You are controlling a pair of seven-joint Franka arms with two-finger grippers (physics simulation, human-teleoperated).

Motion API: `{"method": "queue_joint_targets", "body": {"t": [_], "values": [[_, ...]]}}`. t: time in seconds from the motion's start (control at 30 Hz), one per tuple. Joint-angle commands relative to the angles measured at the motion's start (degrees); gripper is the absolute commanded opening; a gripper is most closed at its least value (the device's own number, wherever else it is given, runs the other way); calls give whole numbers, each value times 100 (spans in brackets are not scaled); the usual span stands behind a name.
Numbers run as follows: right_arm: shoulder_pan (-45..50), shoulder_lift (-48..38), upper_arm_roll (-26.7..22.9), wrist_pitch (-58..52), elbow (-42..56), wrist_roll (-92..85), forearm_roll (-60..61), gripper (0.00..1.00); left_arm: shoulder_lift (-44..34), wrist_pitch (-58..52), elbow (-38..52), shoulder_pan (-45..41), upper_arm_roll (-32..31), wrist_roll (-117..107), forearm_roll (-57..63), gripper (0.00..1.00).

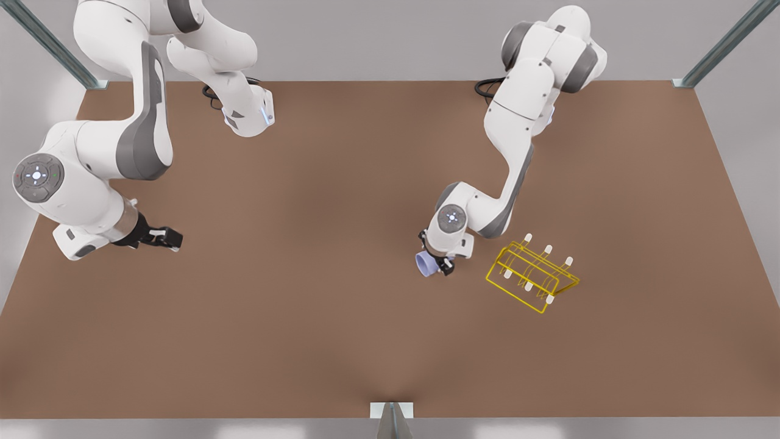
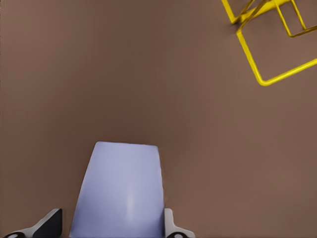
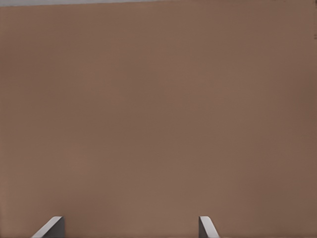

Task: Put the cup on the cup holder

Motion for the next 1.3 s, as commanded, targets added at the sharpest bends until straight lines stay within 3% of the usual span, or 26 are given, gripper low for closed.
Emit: {"method": "queue_joint_targets", "body": {"t": [0.0,0.53,0.57,0.63,0.73,0.9,0.93,0.97,1.0,1.03,1.17,1.27], "values": [[5,-2,-1,59,7,309,4,100,37,118,3,-20,0,-681,-15,100],[5,51,-1,59,24,318,13,100,309,303,196,-12,0,-672,3,100],[5,59,-1,59,24,318,13,100,327,303,214,-12,9,-680,-6,97],[5,59,-1,59,24,318,13,100,292,268,214,-12,0,-689,-24,75],[5,68,-1,59,24,318,13,100,54,198,266,6,27,-628,-15,75],[5,77,-1,147,24,309,4,100,-517,-3388,1506,-187,97,-593,723,75],[14,68,-1,191,24,301,-4,100,-737,-3792,1480,-696,482,-593,715,75],[14,68,-1,217,16,301,4,100,-799,-4135,1234,-2486,2395,-461,715,75],[14,68,-1,217,16,292,-4,100,-307,-4328,935,-4518,4796,381,548,75],[14,68,-1,217,16,292,4,100,185,-4636,917,-5197,5826,1340,548,75],[5,68,-1,217,16,292,4,100,1170,-4865,935,-5065,5968,3089,2138,75],[14,68,-1,217,16,292,4,100,1373,-4865,1110,-5355,5915,5199,2859,75]]}}
